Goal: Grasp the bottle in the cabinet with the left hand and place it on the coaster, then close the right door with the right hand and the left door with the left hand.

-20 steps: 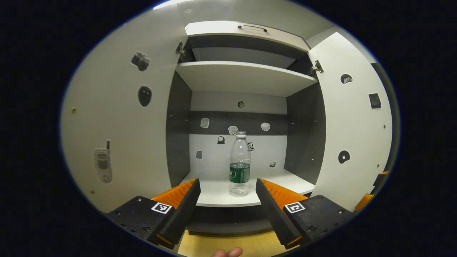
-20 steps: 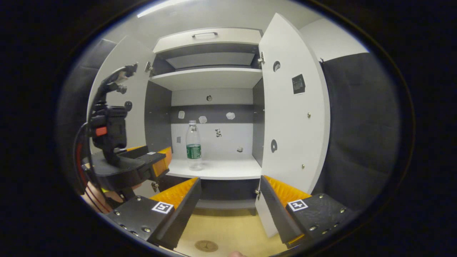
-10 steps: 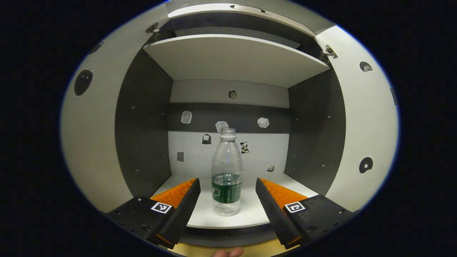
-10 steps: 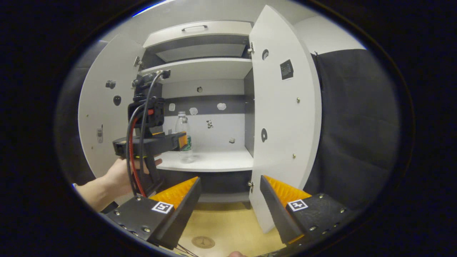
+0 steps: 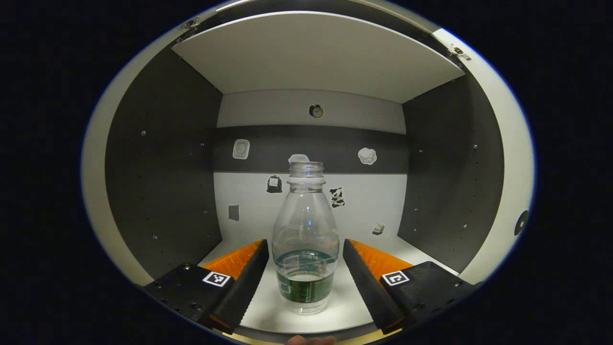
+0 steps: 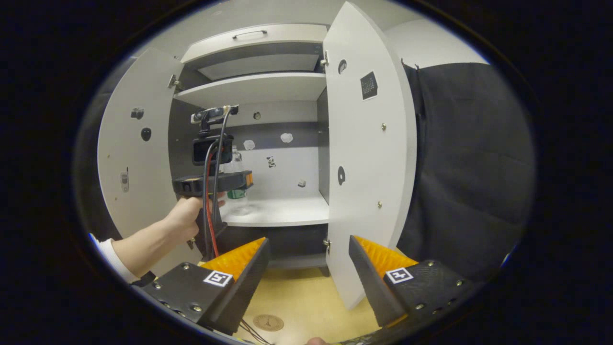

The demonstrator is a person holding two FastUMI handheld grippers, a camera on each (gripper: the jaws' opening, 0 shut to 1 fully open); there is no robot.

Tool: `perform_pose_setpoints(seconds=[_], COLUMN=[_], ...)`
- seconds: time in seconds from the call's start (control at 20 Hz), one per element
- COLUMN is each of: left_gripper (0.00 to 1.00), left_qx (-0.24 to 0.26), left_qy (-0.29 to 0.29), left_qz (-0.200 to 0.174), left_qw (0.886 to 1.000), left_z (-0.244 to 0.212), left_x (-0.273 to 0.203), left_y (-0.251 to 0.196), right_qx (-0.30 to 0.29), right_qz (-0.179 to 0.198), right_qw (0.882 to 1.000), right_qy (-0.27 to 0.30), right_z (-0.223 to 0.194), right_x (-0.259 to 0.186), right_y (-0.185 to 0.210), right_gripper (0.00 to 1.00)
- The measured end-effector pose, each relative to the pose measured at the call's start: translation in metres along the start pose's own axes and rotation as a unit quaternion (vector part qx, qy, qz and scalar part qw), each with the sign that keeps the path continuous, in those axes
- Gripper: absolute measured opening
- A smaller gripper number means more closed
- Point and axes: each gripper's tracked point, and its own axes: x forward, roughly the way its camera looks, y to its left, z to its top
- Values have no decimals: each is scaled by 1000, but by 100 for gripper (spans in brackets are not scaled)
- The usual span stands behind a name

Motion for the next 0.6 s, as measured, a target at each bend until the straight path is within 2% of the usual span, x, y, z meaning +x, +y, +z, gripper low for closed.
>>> perform_pose_setpoints(seconds=[0.05, 0.15, 0.25, 0.45, 0.6], left_gripper=[99, 82, 81, 81, 80], left_qx=[-1, 7, 7, 2, 4], left_qy=[3, 11, -9, -29, -34], left_qz=[-2, 2, 2, -12, -23], left_qw=[1000, 1000, 1000, 1000, 999], left_z=[0, -2, 6, 17, 8], left_x=[1, -4, -13, -65, -111], left_y=[0, 2, 1, -4, -8], right_qx=[4, 9, 12, 13, 25], right_qz=[0, -1, 1, 6, 10], right_qw=[1000, 1000, 1000, 1000, 1000], right_qy=[4, 7, 9, 9, 11], right_z=[-2, -5, -6, -10, -16], right_x=[1, 2, 3, 3, -1], right_y=[-1, -3, -4, -5, -7], right_gripper=[100, 100, 100, 100, 100])
